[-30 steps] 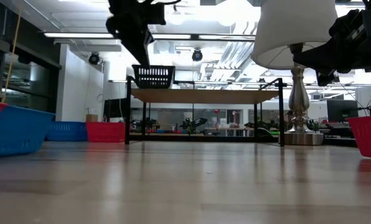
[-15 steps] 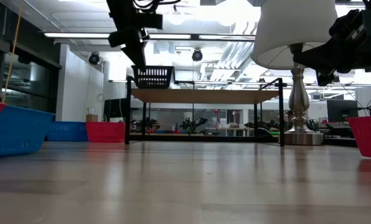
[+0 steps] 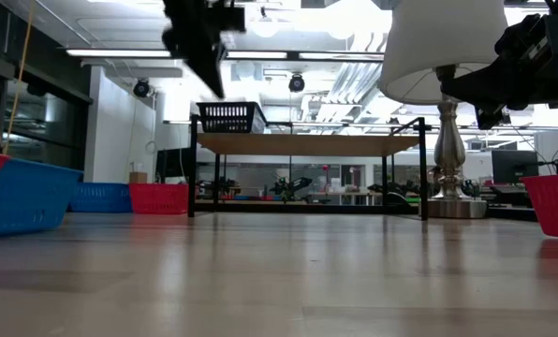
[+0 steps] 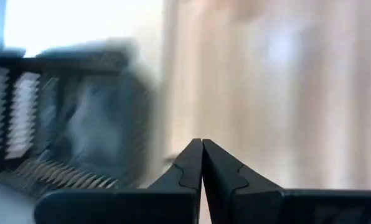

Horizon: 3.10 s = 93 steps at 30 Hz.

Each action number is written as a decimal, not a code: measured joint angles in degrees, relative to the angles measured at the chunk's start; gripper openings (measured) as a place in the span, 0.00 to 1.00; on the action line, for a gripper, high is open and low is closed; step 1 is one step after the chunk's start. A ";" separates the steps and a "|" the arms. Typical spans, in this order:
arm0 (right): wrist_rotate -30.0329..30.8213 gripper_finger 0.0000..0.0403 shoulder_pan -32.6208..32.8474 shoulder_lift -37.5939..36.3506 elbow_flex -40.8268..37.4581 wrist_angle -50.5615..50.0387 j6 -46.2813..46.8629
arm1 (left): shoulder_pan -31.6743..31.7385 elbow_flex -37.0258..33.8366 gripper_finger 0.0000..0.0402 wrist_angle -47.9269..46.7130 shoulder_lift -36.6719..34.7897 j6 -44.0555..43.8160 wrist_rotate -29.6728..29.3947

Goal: Stack baskets on shelf by color
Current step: Put the top left black bin on the shelf

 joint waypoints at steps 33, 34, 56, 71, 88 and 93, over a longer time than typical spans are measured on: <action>-0.02 0.00 0.02 0.02 0.02 0.00 0.00 | 13.81 37.12 0.00 -2.28 28.15 8.19 -1.69; -0.01 0.00 0.00 0.02 0.01 0.00 0.00 | 14.32 37.12 0.00 -3.27 28.15 7.78 -1.08; -0.01 0.00 0.02 0.02 0.01 0.00 0.00 | 17.10 36.58 0.00 -6.92 28.24 8.67 3.03; -0.01 0.00 0.00 0.02 0.00 0.00 0.00 | 17.43 36.56 0.00 -7.04 28.24 9.14 -1.89; -0.02 0.00 0.00 0.01 0.00 0.00 0.00 | 16.24 36.81 0.00 -8.48 26.93 10.20 -9.75; -0.01 0.00 0.00 0.00 0.00 0.00 0.00 | 14.18 40.81 0.00 -7.24 24.03 7.29 -3.30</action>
